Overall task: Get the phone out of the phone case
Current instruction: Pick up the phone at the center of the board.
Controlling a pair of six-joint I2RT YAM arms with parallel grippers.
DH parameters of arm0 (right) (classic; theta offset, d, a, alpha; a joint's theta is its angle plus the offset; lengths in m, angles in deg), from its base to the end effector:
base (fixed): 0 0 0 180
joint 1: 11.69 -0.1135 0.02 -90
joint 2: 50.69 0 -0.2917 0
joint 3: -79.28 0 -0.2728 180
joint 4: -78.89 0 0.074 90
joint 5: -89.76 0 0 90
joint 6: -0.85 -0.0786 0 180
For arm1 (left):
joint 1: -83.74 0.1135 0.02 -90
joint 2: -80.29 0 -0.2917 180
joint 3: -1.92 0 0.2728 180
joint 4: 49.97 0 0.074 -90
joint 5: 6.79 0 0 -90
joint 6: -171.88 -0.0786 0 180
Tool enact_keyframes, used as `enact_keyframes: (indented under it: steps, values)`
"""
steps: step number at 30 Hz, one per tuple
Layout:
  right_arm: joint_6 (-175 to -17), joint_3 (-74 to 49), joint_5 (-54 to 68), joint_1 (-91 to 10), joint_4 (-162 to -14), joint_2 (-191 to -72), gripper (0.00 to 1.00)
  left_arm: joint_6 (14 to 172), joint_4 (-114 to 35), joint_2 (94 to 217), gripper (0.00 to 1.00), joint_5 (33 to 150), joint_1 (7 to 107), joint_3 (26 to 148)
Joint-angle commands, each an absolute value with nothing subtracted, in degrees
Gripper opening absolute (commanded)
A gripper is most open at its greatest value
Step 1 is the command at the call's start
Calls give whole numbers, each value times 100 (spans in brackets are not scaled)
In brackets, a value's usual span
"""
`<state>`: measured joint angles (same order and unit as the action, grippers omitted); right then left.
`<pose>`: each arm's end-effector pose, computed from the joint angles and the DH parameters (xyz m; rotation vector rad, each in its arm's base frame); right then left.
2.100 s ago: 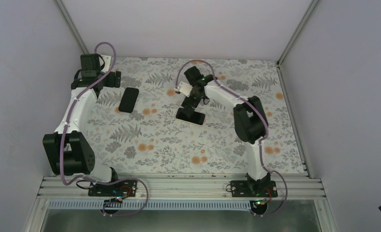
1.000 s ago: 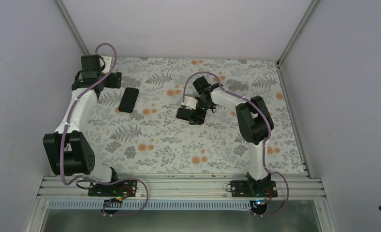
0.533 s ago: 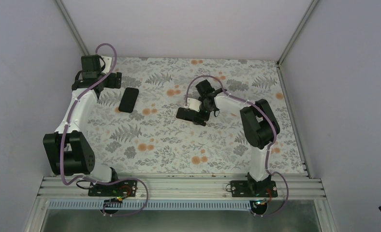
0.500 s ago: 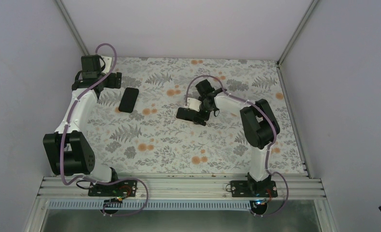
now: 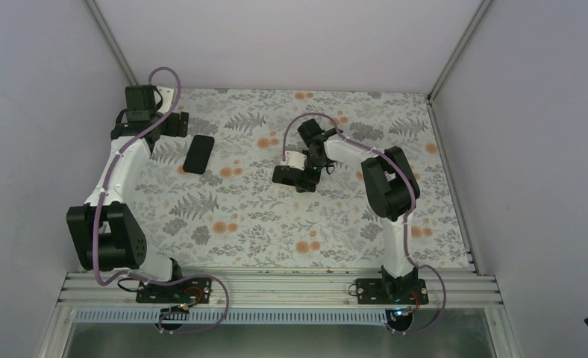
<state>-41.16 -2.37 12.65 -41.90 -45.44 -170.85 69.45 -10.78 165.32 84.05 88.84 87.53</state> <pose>0.3822 0.2428 0.1173 -1.8436 2.2119 0.2725 0.3853 0.0332 0.3116 0.1517 2.2437 0.1486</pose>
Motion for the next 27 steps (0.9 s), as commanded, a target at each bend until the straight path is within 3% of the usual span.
enact_keyframes:
  steps: [1,7,12,21,27]
  values:
    - [-4031,-154,1375,-4137,-4166,-17339,94,6867,-1061,16556,100,8652,8923,8792]
    - [-4175,-732,994,-4129,-4824,-16832,75,6447,-673,16872,100,9429,8850,9094]
    - [-4350,-1088,960,-4143,-5202,-16127,61,5863,592,17497,100,10412,8489,10079]
    - [-4787,-975,763,-4484,-5634,-15086,59,5381,3172,19116,100,12467,7367,12158]
    - [-5008,-608,359,-4680,-5851,-15101,61,5699,3840,20268,100,13516,7251,13014]
